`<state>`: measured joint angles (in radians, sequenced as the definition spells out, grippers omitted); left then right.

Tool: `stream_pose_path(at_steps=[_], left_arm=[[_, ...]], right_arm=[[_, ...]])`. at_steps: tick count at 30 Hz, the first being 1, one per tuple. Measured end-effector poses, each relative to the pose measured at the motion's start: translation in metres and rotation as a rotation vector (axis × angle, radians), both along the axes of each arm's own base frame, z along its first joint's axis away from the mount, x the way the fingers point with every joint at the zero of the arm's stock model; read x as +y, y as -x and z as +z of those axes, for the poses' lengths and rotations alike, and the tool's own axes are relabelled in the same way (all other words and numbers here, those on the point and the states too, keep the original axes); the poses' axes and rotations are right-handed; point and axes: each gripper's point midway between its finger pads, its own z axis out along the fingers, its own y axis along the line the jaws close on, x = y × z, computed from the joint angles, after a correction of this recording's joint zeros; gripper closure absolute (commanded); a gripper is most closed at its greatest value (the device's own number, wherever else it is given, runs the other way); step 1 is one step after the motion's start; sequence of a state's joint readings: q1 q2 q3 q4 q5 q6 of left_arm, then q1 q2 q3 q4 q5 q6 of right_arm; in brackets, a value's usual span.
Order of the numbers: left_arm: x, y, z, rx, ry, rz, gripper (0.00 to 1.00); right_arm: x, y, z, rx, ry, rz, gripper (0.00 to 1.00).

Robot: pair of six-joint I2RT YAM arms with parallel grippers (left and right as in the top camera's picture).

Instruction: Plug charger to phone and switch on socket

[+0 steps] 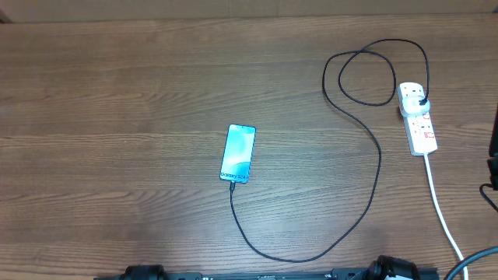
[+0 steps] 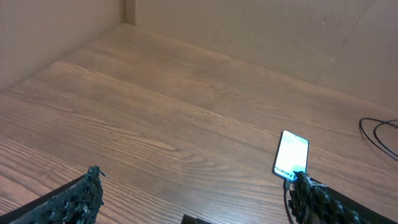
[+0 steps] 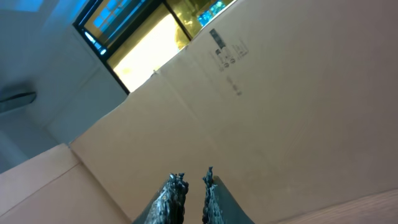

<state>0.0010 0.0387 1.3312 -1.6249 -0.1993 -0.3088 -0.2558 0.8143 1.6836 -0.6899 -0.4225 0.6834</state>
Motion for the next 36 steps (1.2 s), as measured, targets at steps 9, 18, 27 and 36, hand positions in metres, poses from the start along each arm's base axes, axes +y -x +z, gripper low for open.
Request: stream_pose_path(at_steps=[9,18,27,36], left_arm=[[0.000,0.004,0.000,-0.013,0.000,0.043,0.00],[-0.001,0.005,0.000,-0.014,-0.001,0.072,0.00],[0.000,0.001,0.015,-0.086,0.017,0.078,0.00],[0.003,-0.046,0.021,-0.151,0.051,0.088,0.00]], right_arm=[[0.012,0.019,0.006,-0.041,0.020,0.042,0.85],[0.026,0.101,0.025,-0.230,0.101,0.021,0.85],[0.030,0.117,0.027,-0.262,0.104,0.051,0.83],[0.030,0.117,0.027,-0.263,0.101,0.057,0.81]])
